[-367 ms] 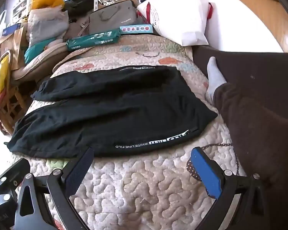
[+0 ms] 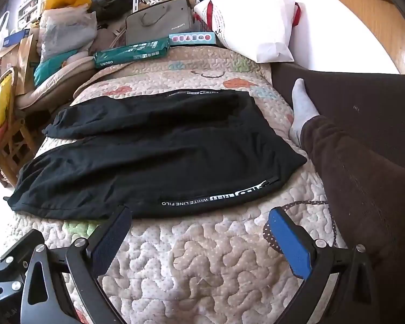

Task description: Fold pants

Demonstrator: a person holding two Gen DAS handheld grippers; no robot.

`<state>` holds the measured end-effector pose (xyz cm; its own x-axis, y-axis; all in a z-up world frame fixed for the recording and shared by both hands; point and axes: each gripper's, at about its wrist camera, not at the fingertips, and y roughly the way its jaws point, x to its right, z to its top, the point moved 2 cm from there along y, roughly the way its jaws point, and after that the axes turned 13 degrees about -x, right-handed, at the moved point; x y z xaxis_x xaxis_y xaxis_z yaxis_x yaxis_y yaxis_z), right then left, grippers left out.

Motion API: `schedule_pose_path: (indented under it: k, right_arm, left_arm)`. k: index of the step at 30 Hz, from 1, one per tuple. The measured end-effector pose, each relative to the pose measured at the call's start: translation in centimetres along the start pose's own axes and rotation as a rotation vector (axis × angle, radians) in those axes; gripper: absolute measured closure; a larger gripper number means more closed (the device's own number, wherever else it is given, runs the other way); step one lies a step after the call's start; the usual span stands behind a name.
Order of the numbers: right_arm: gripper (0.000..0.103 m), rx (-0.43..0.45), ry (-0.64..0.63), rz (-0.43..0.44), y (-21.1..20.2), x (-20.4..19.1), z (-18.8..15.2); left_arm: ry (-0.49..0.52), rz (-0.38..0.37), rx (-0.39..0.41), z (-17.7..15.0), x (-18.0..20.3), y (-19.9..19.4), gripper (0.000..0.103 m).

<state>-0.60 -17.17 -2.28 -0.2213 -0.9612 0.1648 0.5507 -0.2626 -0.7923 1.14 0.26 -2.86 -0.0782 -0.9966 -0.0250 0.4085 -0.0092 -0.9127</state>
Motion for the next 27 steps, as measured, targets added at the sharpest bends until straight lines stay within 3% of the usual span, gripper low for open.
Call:
schedule_pose_path:
  k: [27]
  right_arm:
    - [0.000,-0.037,-0.008,-0.003,0.9,-0.2,-0.4]
  left_arm:
    - [0.001,0.010,-0.038,-0.8,-0.4,1.8,0.000]
